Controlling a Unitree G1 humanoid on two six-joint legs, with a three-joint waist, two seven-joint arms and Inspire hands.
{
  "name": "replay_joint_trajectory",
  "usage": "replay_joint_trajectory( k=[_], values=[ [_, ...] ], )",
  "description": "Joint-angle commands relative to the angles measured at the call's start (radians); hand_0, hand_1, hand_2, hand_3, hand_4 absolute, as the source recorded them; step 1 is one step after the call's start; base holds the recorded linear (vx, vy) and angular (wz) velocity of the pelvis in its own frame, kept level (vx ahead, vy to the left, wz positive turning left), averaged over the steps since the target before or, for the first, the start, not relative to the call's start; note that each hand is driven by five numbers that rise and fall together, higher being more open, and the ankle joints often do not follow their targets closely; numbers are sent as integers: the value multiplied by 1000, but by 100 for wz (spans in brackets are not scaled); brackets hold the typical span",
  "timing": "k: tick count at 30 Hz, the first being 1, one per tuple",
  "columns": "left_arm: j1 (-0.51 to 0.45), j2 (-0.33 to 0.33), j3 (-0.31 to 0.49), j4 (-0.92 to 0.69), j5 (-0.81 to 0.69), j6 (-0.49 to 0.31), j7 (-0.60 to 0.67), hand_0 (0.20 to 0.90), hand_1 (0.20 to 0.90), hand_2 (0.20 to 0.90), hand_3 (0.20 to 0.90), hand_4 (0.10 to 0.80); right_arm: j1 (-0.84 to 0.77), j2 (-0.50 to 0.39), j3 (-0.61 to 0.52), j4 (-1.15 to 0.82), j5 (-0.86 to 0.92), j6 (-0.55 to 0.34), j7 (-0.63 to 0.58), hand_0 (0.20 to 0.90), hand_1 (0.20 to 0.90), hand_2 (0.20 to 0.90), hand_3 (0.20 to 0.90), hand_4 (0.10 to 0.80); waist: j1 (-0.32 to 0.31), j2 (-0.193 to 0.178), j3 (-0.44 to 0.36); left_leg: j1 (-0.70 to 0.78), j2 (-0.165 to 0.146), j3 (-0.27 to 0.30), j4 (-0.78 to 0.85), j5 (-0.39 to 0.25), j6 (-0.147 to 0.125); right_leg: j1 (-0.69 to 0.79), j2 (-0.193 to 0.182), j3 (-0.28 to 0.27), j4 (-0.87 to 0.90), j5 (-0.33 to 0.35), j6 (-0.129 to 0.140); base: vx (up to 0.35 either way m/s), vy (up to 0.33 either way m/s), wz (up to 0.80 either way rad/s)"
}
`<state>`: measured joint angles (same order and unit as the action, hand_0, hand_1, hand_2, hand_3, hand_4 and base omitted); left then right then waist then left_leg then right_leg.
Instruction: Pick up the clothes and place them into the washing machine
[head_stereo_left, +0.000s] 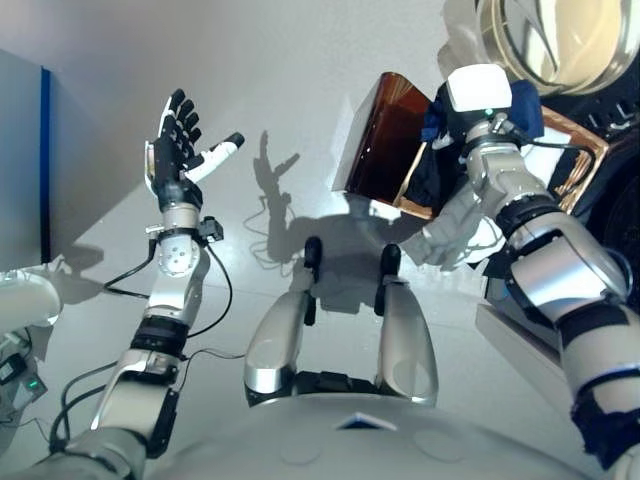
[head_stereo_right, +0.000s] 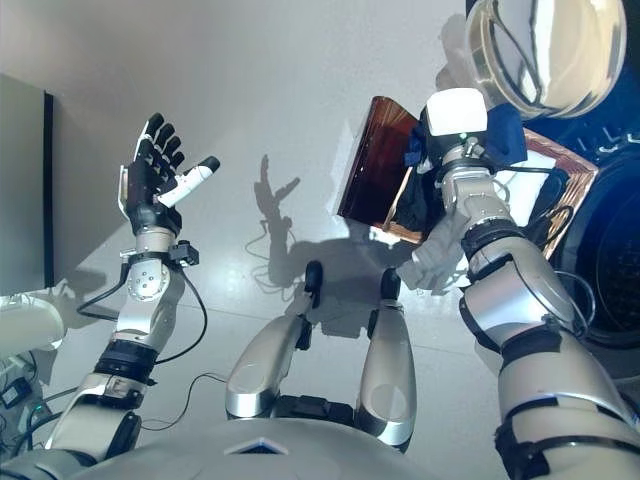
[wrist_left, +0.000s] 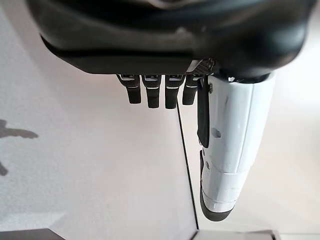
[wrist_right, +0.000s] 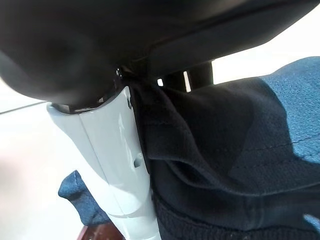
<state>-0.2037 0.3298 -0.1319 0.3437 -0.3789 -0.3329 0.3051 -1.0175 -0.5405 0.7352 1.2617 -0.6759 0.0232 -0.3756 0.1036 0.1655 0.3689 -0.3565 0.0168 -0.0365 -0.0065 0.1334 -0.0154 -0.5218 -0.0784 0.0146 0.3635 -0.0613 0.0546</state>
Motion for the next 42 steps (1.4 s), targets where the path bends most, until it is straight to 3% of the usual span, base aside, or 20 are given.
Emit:
replay_joint_trajectory(
  k=[1, 8, 9, 30, 38, 39, 40, 42],
  values=[
    [-27, 46, -14, -79, 8, -72, 16, 900, 900, 900, 900, 800, -102, -91, 20, 69, 37, 85, -77, 200, 200, 200, 200, 300, 0, 10, -78, -6, -28, -11, 89, -100, -49, 82, 0, 14, -161, 38, 21, 0, 0, 0],
    [-15, 37, 8, -102, 19, -64, 37, 900, 900, 900, 900, 800, -89, -100, 24, 42, 10, 101, -86, 205, 205, 205, 205, 304, 4, 31, -49, -47, -33, -18, 117, -101, -52, 31, 4, 4, -109, 17, 13, 10, -15, 9],
    [-14, 37, 10, -104, 21, -63, 40, 900, 900, 900, 900, 800, -85, -99, 24, 43, 8, 102, -82, 900, 900, 900, 900, 800, 5, 30, -41, -64, -35, -19, 139, -108, -53, 18, 5, 1, -89, 9, 10, -3, -33, 4],
    [-34, 41, 30, -92, 33, -79, 60, 900, 900, 900, 900, 800, -82, -107, 37, -9, -1, 90, -82, 900, 900, 900, 900, 800, -25, 6, -37, -65, -38, -16, 139, -123, -49, 1, 13, 23, -91, 18, 6, -6, -4, -1],
    [-9, 41, 67, -112, 38, -75, 75, 900, 900, 900, 900, 800, -75, -114, 24, -62, -3, 94, -91, 900, 900, 900, 900, 800, -25, 14, -20, -99, -40, -19, 155, -118, -51, -25, 14, 13, -80, 20, 6, -22, -7, -2],
    [-9, 41, 67, -112, 38, -75, 75, 900, 900, 900, 900, 800, -75, -114, 24, -62, -3, 94, -91, 724, 724, 724, 724, 675, -26, 14, -20, -99, -40, -19, 155, -118, -51, -25, 13, 13, -80, 19, 6, 0, 0, 0],
    [-1, 36, 71, -108, 35, -76, 74, 900, 900, 900, 900, 800, -69, -111, 21, -66, -9, 96, -90, 200, 200, 200, 200, 300, -25, 16, -20, -98, -39, -22, 154, -116, -51, -24, 14, 8, -78, 16, 5, 29, -8, 4],
    [0, 35, 78, -110, 35, -78, 81, 900, 900, 900, 900, 800, -68, -109, 23, -92, -14, 98, -93, 200, 200, 200, 200, 300, -25, 15, -18, -93, -41, -23, 156, -121, -51, -21, 15, 7, -69, 7, 4, 26, -9, 4]
  ],
)
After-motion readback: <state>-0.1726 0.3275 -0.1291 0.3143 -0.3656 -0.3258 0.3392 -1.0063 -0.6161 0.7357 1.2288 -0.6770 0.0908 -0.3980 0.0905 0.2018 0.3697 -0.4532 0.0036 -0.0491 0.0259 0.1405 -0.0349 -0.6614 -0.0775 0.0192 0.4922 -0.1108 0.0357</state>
